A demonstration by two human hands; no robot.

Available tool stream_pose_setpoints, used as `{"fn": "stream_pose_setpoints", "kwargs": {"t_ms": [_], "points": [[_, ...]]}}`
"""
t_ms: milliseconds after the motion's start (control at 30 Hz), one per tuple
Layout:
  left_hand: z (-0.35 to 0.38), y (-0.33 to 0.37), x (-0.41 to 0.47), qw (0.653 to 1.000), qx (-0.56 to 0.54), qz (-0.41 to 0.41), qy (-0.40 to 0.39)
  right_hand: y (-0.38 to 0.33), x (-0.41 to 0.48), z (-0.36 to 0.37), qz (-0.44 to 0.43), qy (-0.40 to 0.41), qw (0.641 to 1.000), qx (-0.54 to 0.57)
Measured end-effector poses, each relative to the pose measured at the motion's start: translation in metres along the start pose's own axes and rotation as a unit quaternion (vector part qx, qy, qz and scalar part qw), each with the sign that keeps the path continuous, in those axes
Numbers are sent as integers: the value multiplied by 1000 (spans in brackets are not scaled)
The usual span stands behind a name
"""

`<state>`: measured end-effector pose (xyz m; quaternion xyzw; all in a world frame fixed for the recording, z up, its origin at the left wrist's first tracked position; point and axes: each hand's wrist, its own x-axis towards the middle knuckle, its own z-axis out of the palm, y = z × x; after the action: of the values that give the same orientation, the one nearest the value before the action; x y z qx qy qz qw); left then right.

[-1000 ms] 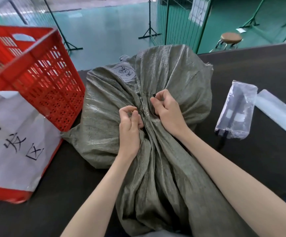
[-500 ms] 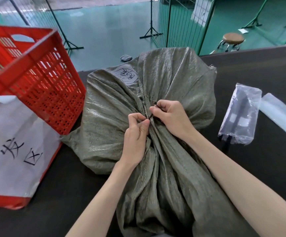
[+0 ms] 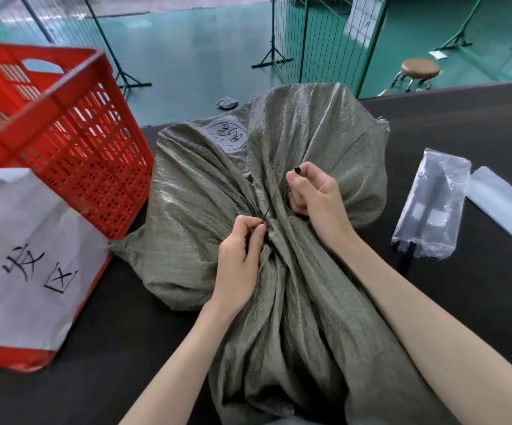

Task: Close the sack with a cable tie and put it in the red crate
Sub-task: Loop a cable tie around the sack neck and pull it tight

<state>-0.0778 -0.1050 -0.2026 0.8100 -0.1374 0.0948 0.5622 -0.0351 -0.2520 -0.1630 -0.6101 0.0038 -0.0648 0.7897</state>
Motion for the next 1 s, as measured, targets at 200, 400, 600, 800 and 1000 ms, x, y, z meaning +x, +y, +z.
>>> {"fn": "stream_pose_setpoints", "kwargs": {"t_ms": [200,400,600,800,1000], "points": [[1,1,2,1000,-12,1,13,0,-4,0,-15,-32,998,-55],[1,0,1,1000,-8,6,13,2,-6,-5,-55,-35,978,-196],[0,-1,1,1000,-7,1,15,6,-6,-5,-72,-26,972,-223],[-1,-2,1,1000,-10,-4,14,6,-9,-5,-86,-30,965,-247],[-1,-2,2,1000,-9,0,14,7,-9,-4,-126,-21,944,-305]]}}
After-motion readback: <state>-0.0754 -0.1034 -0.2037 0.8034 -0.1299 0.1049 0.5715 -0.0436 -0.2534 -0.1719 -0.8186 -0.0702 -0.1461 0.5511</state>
